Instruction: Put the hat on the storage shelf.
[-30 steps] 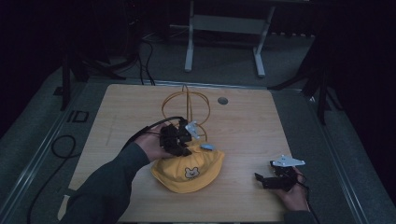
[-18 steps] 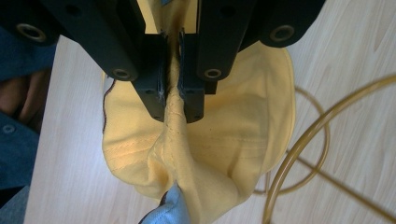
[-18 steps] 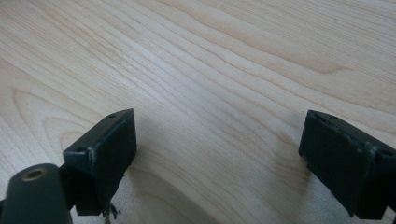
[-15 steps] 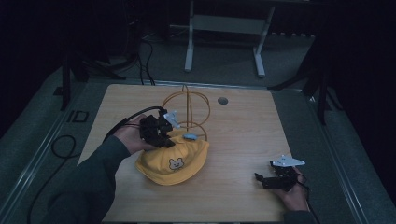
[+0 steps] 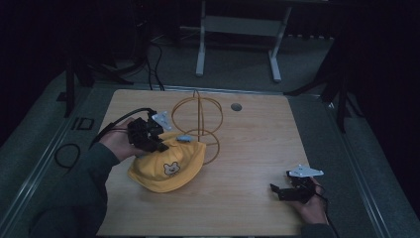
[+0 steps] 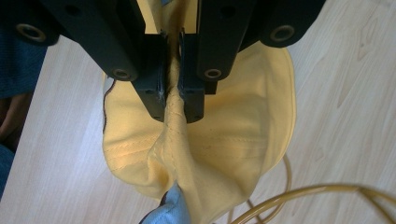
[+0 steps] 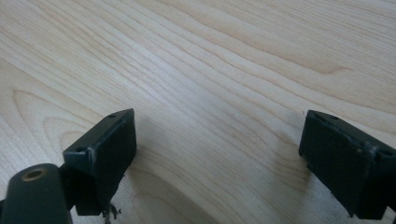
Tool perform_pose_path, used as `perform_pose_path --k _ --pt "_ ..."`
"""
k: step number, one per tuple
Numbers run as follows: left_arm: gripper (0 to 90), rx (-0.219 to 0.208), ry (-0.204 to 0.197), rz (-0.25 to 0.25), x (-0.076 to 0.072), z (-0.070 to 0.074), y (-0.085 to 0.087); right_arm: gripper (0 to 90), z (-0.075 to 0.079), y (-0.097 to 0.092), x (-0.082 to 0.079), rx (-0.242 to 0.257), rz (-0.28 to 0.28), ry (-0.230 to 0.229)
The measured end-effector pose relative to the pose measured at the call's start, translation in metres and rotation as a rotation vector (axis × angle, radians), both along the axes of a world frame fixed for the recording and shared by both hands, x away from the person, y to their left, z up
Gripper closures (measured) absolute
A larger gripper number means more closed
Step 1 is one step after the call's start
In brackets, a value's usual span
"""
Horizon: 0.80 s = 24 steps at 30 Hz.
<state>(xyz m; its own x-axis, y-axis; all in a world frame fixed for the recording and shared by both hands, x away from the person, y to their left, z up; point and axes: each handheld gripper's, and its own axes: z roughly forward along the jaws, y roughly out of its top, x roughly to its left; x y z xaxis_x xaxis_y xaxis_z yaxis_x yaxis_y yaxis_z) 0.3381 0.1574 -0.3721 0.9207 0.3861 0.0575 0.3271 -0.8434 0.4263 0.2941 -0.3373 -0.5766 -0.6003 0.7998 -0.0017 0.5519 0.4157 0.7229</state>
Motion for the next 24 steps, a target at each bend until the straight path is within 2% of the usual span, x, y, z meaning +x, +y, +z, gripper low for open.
perform_pose_path --k 7,12,14,24 --pt "83.6 0.032 0.003 0.023 -0.002 0.007 0.025 11.0 0.0 0.0 0.0 0.0 0.0 0.0" --pt "83.6 0.01 -0.004 0.055 -0.004 0.013 0.04 11.0 0.0 0.0 0.0 0.0 0.0 0.0" --pt "83.6 -0.01 -0.011 0.083 -0.005 0.018 0.051 11.0 0.0 0.0 0.0 0.0 0.0 0.0" --pt "83.6 -0.032 -0.03 0.169 -0.001 0.03 0.072 11.1 0.0 0.0 0.0 -0.001 0.0 0.002"
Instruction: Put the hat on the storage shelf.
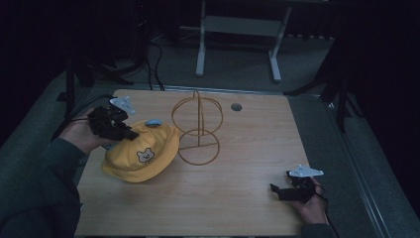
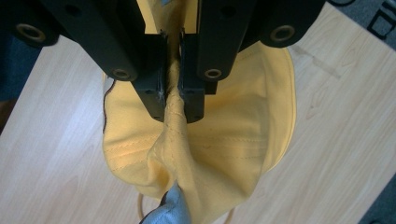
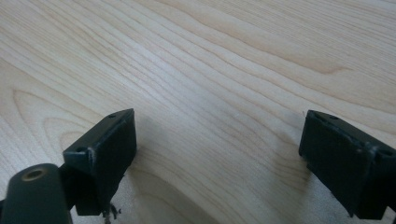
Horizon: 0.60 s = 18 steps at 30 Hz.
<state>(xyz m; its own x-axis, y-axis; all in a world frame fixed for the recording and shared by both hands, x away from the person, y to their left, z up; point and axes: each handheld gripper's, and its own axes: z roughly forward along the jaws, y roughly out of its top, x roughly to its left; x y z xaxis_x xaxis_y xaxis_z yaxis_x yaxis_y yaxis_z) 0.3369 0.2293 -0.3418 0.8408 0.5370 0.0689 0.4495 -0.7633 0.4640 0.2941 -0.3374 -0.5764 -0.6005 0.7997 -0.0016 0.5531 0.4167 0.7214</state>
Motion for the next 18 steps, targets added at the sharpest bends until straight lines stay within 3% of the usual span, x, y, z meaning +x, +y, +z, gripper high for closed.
perform_pose_path --k 10,18 --pt "83.6 -0.011 -0.035 0.056 -0.001 0.014 0.009 11.1 0.0 0.0 0.0 0.0 0.0 0.0" --pt "83.6 -0.005 -0.044 0.043 0.0 0.023 0.017 11.1 0.0 0.0 0.0 0.0 0.0 0.0"
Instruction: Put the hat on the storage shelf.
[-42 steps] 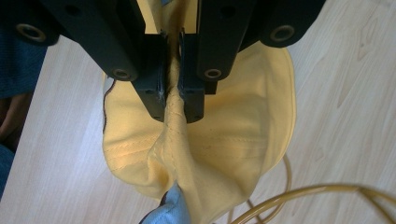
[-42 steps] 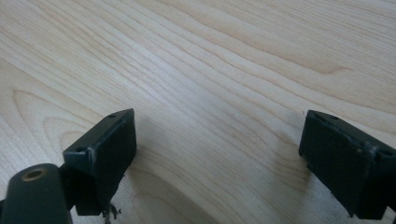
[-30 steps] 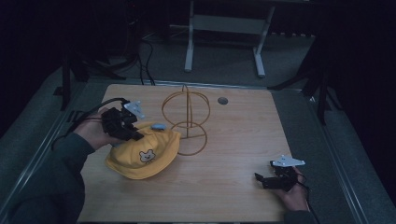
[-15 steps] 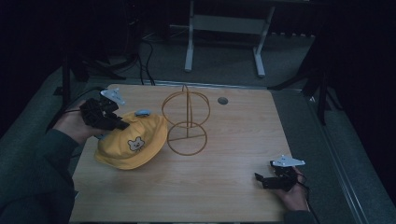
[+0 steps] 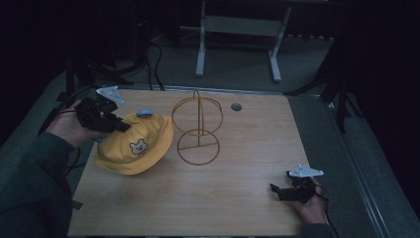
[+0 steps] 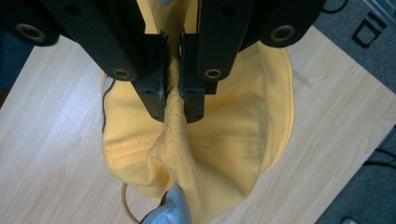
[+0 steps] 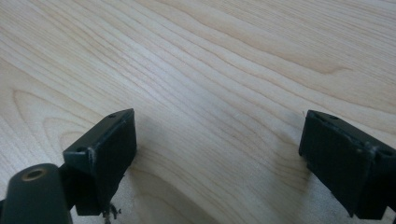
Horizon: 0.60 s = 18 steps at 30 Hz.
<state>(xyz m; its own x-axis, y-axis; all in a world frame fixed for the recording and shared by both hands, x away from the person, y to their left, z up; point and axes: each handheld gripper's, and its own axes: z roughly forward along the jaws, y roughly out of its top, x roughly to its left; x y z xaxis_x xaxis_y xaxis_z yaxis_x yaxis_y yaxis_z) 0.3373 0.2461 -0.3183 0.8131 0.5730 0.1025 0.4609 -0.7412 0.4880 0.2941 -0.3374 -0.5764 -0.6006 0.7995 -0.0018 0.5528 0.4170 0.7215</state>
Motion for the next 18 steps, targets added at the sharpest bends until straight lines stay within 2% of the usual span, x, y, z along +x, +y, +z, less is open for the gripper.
perform_pose_path --k 8,13,18 --pt "83.7 0.011 -0.011 0.004 0.002 0.01 0.004 11.1 0.0 0.0 0.0 0.0 0.0 0.0" --pt "83.7 -0.019 -0.019 0.022 0.006 0.016 0.011 11.0 0.0 0.0 0.0 0.0 0.0 0.0" --pt "83.6 -0.02 -0.027 0.036 0.009 0.02 0.015 11.1 0.0 0.0 0.0 0.0 0.0 0.0"
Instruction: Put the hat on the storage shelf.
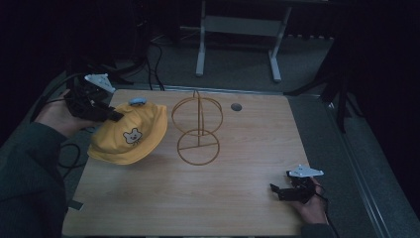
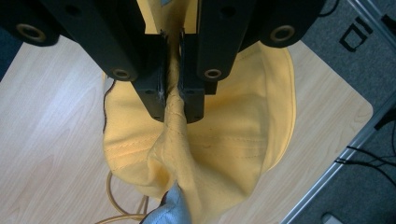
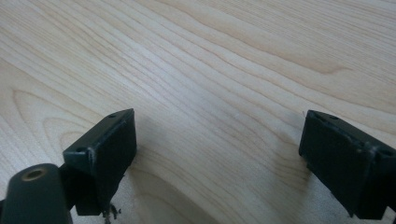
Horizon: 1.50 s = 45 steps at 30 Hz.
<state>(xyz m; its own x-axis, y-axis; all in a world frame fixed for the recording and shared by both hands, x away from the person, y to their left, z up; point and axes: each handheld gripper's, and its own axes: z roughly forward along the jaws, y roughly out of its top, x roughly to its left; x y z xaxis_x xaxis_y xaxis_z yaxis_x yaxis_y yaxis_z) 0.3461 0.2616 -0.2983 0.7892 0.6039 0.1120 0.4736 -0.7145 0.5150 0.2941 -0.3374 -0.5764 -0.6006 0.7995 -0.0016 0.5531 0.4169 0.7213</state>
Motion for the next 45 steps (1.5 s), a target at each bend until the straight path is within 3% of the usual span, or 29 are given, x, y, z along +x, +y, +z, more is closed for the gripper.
perform_pose_path --k 18,45 --pt "83.2 -0.005 -0.062 0.003 0.006 0.021 0.0 11.1 0.0 0.0 0.0 0.0 0.0 0.001" --pt "83.3 -0.008 -0.072 -0.021 0.015 0.042 -0.008 11.0 0.0 0.0 0.0 0.001 -0.001 0.002"
